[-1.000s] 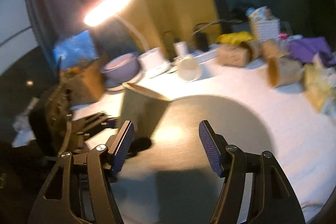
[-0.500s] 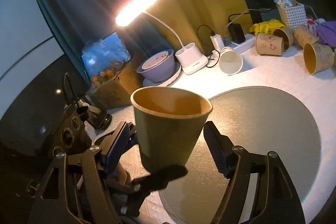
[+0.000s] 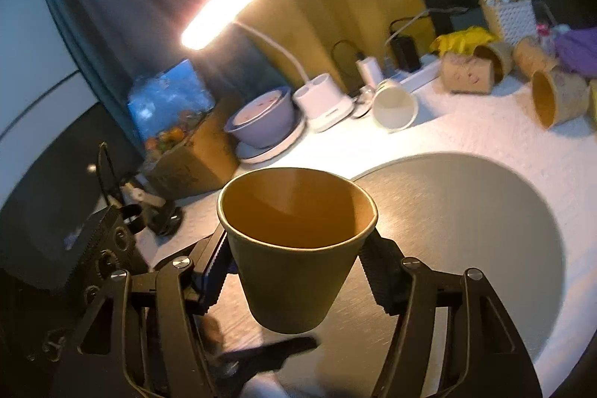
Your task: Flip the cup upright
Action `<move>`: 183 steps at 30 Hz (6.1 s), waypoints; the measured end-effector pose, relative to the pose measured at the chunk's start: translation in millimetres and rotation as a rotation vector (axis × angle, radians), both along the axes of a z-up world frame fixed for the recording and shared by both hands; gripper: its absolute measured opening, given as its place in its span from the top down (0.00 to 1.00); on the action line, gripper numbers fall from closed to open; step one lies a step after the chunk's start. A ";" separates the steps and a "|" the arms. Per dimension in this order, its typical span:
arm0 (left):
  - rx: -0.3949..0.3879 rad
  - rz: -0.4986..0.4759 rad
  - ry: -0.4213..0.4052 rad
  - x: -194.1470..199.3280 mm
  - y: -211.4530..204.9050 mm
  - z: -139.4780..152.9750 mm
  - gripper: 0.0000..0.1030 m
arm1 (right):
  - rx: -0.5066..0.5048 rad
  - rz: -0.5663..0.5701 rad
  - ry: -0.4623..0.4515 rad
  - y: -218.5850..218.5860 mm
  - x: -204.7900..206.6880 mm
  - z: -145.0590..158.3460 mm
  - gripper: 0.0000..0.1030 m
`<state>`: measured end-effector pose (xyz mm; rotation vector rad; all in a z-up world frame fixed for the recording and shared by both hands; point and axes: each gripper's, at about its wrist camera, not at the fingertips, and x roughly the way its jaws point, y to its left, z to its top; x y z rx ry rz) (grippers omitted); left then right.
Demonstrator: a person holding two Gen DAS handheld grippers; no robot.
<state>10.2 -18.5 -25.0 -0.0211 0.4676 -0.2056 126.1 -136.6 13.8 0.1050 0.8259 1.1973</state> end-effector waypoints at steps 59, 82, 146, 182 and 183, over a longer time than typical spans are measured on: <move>-0.119 0.231 0.051 3.6 45.1 0.3 0.09 | -0.348 -0.317 -0.418 -11.1 -18.8 -28.7 0.28; -0.022 0.147 -0.160 -31.8 -2.9 33.0 0.09 | -0.241 -0.425 -0.490 -61.0 -62.2 13.1 0.28; -0.135 0.259 -0.277 -53.0 25.7 62.8 0.09 | -0.199 -0.403 -0.569 -43.3 -75.8 38.8 0.28; -0.131 0.257 -0.273 -52.2 23.7 62.5 0.09 | -0.200 -0.401 -0.566 -43.4 -73.5 38.2 0.28; -0.131 0.257 -0.273 -52.4 23.6 62.4 0.09 | -0.200 -0.401 -0.566 -43.2 -73.6 38.2 0.28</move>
